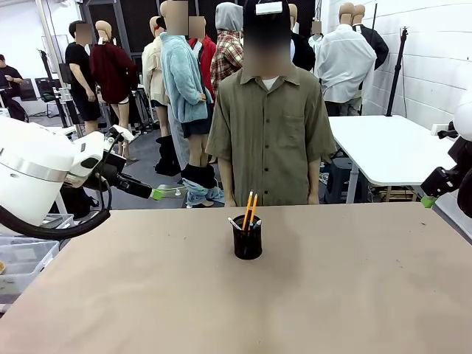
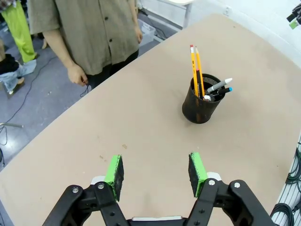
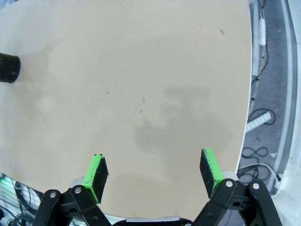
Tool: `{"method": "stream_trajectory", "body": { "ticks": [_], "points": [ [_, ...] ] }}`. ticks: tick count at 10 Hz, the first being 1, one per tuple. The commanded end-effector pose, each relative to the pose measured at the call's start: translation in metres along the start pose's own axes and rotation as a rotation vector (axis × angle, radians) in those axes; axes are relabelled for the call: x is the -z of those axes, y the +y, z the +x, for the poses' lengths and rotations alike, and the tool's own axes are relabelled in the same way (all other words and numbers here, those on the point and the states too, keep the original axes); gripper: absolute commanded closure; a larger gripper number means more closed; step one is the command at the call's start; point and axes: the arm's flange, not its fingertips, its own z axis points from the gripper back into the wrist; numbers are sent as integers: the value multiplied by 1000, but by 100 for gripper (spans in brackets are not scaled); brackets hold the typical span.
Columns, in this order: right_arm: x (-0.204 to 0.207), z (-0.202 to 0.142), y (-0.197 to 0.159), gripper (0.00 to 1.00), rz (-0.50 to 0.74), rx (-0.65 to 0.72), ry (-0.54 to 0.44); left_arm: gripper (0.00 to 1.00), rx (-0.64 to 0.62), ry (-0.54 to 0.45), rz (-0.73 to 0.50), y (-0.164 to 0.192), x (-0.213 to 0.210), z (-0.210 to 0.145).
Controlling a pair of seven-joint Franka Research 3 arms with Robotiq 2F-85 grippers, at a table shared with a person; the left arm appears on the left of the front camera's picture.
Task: Place the pens into the pen holder.
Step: Pick up a writing instrument from the table and place it into the Pen holder.
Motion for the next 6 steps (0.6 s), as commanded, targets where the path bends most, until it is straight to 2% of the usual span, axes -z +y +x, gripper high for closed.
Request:
{"method": "stream_trajectory", "body": {
  "ticks": [1, 6],
  "points": [
    [4, -1, 2, 2, -26, -1, -4, 28, 16, -5, -2, 2, 2, 2],
    [4, -1, 2, 2, -26, -1, -4, 28, 16, -5, -2, 2, 2, 2]
  ]
}}
